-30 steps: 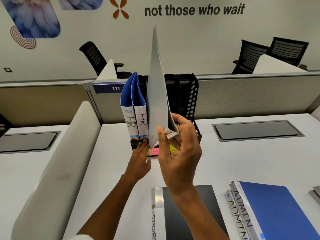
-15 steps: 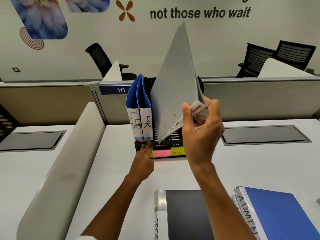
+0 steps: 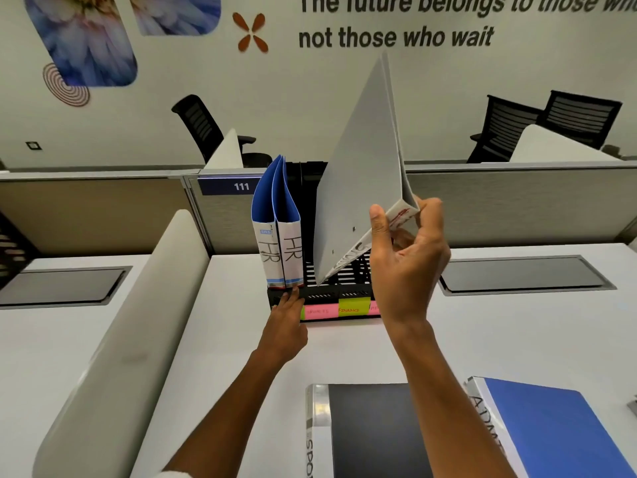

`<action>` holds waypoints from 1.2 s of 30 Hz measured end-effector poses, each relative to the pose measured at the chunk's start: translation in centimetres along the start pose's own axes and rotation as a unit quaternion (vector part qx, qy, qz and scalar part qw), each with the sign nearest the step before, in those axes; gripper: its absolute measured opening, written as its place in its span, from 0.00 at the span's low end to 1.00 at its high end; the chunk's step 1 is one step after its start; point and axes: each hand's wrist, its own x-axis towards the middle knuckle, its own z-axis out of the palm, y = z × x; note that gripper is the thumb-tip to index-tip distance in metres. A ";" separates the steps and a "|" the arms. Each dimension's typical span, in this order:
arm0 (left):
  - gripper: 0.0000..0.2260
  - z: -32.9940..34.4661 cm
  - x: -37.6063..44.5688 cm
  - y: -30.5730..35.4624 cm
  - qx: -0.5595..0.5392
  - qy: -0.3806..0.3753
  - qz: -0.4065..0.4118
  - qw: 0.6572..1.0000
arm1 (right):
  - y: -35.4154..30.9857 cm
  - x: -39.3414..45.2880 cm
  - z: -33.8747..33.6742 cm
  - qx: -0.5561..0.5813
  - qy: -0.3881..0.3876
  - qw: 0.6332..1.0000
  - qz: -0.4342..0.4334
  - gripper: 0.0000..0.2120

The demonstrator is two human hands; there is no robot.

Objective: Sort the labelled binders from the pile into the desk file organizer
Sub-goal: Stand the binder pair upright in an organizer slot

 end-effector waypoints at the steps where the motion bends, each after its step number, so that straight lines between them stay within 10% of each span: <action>1: 0.26 -0.1 0.0 0.1 0.000 -0.002 -0.001 1.000 | 0.4 0.1 0.4 0.001 -0.004 1.000 0.002 0.12; 36: 0.32 0.7 -0.2 -1.0 0.051 -0.024 0.008 0.998 | 12.4 -4.4 10.0 -0.157 -0.258 0.951 0.067 0.14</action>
